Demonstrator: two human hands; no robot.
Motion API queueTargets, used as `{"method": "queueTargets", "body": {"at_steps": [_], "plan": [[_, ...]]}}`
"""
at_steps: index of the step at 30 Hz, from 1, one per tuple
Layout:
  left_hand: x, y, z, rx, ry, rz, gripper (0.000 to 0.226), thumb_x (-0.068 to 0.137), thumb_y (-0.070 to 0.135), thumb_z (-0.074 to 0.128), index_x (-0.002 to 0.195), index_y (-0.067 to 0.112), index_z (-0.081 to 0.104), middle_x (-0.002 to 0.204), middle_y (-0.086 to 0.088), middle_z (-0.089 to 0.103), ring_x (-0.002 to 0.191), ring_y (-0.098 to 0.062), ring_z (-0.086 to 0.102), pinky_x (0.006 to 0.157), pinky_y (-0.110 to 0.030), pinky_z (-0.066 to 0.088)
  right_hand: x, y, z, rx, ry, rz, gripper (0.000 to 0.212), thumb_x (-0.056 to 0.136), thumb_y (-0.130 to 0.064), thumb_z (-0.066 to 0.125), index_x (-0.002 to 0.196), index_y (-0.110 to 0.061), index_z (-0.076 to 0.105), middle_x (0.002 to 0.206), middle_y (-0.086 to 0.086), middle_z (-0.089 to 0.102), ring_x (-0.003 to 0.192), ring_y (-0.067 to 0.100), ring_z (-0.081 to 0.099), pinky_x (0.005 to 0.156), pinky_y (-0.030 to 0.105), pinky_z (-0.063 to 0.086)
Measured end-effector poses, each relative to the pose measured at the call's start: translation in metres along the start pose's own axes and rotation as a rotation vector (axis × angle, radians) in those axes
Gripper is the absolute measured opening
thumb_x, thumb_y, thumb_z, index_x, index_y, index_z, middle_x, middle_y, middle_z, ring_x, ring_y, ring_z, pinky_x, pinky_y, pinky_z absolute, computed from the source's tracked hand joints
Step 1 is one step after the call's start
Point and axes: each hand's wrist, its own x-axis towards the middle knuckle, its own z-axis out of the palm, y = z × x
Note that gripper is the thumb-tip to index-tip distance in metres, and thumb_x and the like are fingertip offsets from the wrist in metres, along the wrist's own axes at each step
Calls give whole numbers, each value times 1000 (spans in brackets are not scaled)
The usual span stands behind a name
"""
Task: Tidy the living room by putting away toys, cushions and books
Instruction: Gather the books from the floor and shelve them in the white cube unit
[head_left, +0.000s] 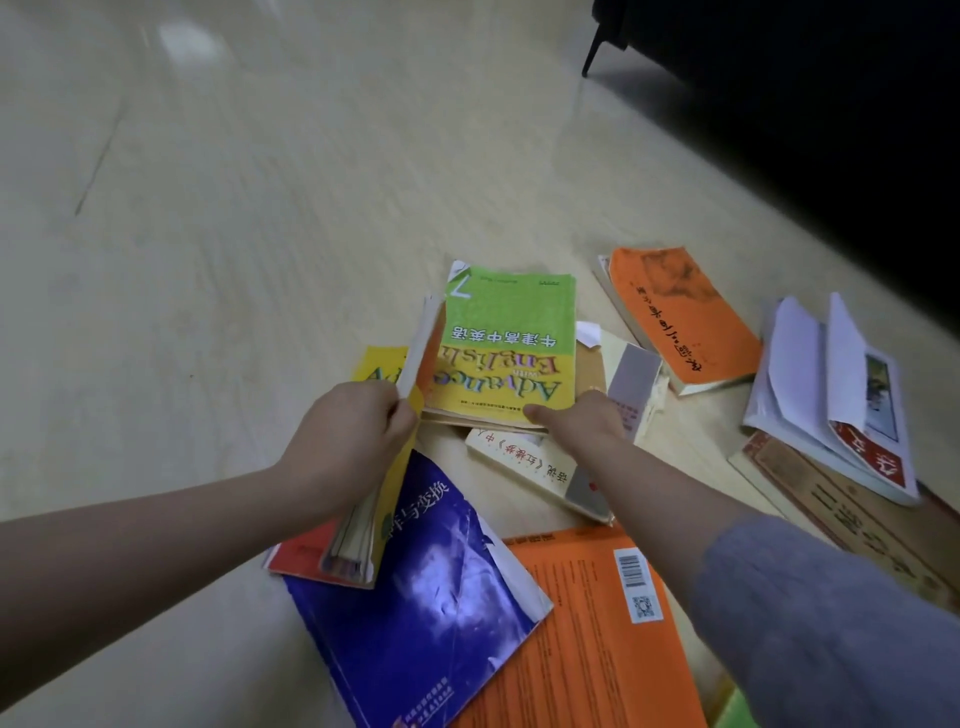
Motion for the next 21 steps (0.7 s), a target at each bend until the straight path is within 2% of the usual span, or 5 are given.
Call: {"method": "queueTargets", "body": {"at_steps": [3, 7, 12, 16, 21], "plan": [[-2, 3, 2, -2, -13, 9, 40, 93, 17, 44, 56, 12, 29, 51, -4, 31, 51, -23, 30, 50, -36, 19, 6, 9, -5, 193, -1, 17, 25, 84, -34, 70, 93, -13, 61, 89, 7, 66, 68, 23, 61, 59, 32, 51], [-4, 8, 6, 12, -26, 23, 41, 93, 17, 44, 57, 11, 28, 51, -4, 29, 48, -18, 28, 47, -33, 18, 18, 33, -41, 503, 157, 53, 17, 81, -18, 71, 76, -15, 55, 95, 15, 68, 84, 33, 68, 80, 48, 58], [-8, 21, 14, 19, -51, 58, 38, 94, 18, 43, 59, 10, 33, 54, -5, 35, 50, -17, 31, 47, -30, 21, 20, 67, -88, 871, 255, 54, 17, 92, -9, 58, 81, -14, 47, 91, 16, 58, 70, 23, 62, 52, 27, 56], [-13, 45, 22, 5, -90, 123, 37, 94, 18, 44, 59, 10, 34, 55, -4, 35, 51, -18, 31, 49, -31, 21, 5, 92, -117, 673, 520, 50, 8, 95, -23, 54, 96, -18, 49, 97, 21, 61, 78, 29, 58, 70, 43, 55], [-25, 75, 41, -10, -210, 207, 35, 94, 19, 44, 60, 13, 34, 58, -2, 35, 53, -14, 31, 49, -30, 20, -28, 117, -161, 264, 663, -35, 29, 100, -17, 41, 126, -11, 52, 110, 17, 61, 89, 31, 53, 64, 30, 30]]}}
